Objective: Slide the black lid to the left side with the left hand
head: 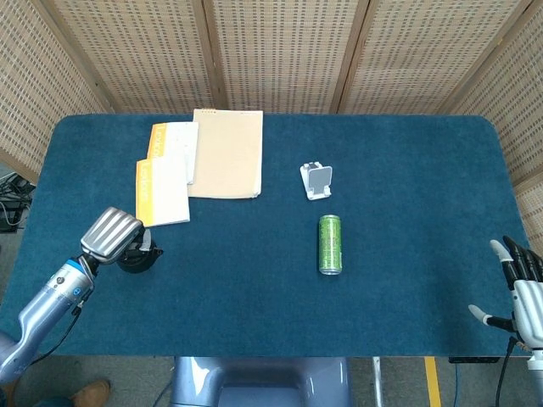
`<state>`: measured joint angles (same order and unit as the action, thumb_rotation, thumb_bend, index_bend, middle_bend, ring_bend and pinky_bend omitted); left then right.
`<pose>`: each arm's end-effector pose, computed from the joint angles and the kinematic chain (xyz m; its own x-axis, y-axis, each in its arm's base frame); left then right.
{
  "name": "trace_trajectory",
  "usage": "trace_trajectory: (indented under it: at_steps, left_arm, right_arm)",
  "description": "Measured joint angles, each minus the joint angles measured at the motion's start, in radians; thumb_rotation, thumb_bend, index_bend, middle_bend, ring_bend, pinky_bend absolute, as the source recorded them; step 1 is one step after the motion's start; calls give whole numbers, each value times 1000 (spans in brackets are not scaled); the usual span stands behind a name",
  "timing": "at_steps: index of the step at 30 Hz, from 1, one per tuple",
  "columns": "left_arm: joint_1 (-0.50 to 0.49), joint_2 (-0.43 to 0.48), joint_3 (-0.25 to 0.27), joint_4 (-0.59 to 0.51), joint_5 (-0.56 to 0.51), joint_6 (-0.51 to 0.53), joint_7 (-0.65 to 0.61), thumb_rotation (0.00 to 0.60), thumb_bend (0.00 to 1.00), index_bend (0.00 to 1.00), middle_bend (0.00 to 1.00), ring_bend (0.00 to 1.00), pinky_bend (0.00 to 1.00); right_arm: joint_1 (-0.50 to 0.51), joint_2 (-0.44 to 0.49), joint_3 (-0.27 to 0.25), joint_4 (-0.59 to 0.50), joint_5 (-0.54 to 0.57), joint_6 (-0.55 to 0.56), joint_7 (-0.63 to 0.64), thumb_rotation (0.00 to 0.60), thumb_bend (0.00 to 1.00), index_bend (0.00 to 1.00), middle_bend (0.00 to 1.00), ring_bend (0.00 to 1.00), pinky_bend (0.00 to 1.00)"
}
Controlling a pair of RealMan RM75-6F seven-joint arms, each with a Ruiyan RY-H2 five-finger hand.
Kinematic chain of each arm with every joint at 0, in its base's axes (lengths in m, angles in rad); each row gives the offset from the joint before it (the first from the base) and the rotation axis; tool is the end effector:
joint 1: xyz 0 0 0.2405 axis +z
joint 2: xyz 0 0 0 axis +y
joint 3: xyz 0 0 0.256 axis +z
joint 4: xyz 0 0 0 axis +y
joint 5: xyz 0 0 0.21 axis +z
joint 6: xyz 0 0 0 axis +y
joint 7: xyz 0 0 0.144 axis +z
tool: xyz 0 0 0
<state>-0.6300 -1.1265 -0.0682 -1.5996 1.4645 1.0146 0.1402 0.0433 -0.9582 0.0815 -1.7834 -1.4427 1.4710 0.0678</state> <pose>-0.2036 0.3227 0.1022 0.6284 0.1309 0.7668 0.7180 -0.4768 -0.5070 -0.2994 -0.1729 0.1983 0.3156 0.0017 0.9489 -0.9466 0.0704 0.3147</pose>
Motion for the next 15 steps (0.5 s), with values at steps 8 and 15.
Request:
trace_trajectory:
  at_steps: [8, 15]
  left_arm:
    - [-62, -51, -44, 78, 54, 11, -46, 514, 1000, 1000, 1000, 853, 976]
    - [-113, -87, -76, 99, 52, -6, -15, 514, 1000, 1000, 1000, 853, 976]
  right_arm:
    - [1, 1, 1, 1, 3, -2, 5, 600, 0, 0, 0, 0, 0]
    - [2, 6, 4, 5, 9, -6, 21, 600, 0, 0, 0, 0, 0]
